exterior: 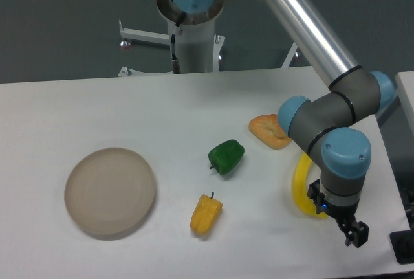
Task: Pick up the green pepper from the table
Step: 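Raise the gripper up off the table, away from the banana, then move the open gripper over the green bell pepper, then lower the gripper onto the green pepper and close on it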
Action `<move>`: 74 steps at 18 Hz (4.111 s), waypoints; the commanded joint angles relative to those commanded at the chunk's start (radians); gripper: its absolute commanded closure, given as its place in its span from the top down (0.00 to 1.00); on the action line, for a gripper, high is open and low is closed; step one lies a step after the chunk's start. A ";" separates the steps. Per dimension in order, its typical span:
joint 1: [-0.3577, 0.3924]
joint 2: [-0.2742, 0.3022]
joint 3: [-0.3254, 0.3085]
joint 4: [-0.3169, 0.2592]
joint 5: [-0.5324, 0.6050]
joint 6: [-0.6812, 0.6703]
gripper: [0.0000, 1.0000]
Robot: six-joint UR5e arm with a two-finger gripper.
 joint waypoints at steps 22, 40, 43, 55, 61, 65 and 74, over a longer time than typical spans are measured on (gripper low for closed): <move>0.087 0.417 -0.568 -0.031 -0.316 -0.350 1.00; 0.018 0.526 -0.885 0.165 -0.319 -0.327 1.00; -0.005 0.522 -0.891 0.172 -0.314 -0.319 1.00; -0.020 0.522 -0.916 0.173 -0.314 -0.246 1.00; -0.021 0.516 -0.921 0.173 -0.311 -0.249 1.00; -0.021 0.511 -0.927 0.173 -0.311 -0.259 1.00; -0.021 0.508 -0.927 0.175 -0.311 -0.278 0.98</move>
